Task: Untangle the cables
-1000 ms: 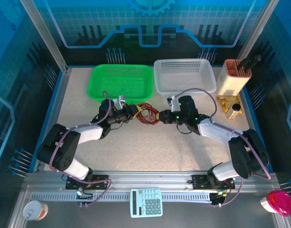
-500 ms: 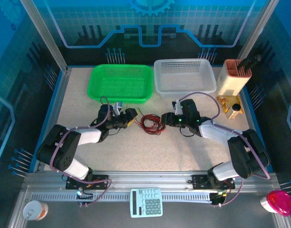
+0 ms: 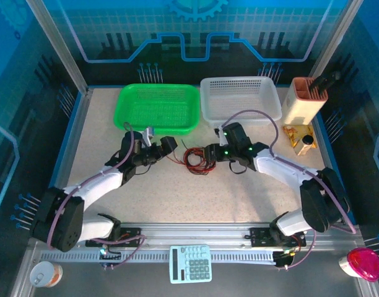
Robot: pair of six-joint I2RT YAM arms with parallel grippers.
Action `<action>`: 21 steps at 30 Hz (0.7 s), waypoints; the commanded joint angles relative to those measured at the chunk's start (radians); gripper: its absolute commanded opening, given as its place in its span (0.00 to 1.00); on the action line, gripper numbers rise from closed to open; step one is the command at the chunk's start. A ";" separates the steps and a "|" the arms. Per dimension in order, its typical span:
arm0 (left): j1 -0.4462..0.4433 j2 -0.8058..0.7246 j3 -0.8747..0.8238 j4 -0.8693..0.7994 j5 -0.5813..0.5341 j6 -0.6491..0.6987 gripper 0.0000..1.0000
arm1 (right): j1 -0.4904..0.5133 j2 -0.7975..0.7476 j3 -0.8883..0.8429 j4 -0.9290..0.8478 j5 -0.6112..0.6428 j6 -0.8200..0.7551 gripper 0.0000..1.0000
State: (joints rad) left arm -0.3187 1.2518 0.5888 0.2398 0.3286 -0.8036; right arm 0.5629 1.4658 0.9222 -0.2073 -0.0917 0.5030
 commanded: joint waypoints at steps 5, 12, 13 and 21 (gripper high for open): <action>0.015 -0.086 0.066 -0.265 -0.205 0.058 0.99 | 0.082 0.159 0.151 -0.156 0.071 -0.088 0.49; 0.035 -0.140 0.079 -0.391 -0.284 0.047 0.99 | 0.142 0.260 0.247 -0.213 0.094 -0.124 0.48; 0.036 -0.143 0.087 -0.418 -0.297 0.050 0.99 | 0.148 0.271 0.261 -0.220 0.094 -0.128 0.47; 0.049 -0.184 0.072 -0.498 -0.369 0.011 0.99 | 0.202 0.348 0.346 -0.254 0.099 -0.149 0.43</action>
State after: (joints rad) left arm -0.2817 1.0988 0.6521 -0.2031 0.0093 -0.7650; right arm 0.7345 1.7775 1.2205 -0.4191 -0.0006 0.3794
